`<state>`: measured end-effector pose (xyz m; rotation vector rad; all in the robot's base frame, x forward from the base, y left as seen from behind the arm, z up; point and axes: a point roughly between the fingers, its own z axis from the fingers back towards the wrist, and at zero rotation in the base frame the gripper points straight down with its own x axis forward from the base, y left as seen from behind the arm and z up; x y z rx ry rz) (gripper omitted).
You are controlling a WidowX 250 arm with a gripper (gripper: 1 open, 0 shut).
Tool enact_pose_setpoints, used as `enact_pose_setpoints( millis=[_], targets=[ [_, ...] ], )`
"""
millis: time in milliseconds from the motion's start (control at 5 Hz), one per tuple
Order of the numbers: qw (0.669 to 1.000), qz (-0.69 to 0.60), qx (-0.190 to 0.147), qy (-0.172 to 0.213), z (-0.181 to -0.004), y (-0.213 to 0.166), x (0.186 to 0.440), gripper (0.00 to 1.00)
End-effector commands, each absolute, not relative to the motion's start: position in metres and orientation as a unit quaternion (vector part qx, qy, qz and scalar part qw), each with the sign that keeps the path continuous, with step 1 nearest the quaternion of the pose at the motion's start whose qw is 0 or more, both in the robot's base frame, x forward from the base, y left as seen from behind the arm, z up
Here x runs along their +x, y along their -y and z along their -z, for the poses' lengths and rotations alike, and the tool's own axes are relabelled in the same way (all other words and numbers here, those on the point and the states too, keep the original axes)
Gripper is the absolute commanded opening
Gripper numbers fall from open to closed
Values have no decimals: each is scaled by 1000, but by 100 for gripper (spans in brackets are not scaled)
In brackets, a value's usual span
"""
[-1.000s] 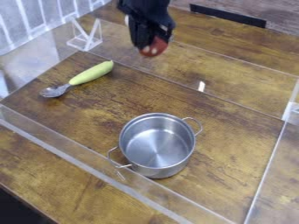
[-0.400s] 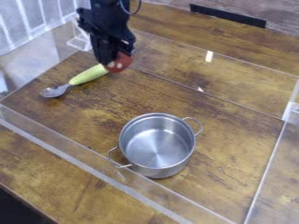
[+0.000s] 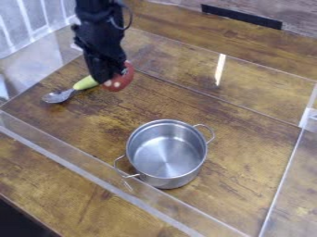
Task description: Remove the mushroom from the silver pot and put it on the table
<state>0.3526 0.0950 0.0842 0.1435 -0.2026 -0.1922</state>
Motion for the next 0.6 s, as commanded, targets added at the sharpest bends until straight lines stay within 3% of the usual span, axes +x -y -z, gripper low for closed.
enact_pose_setpoints(
  millis=[0,400],
  targets=[
    [984,83,78,135,-109,-103,358,100],
    [986,76,67,134,-116,-91,372,100]
  ],
)
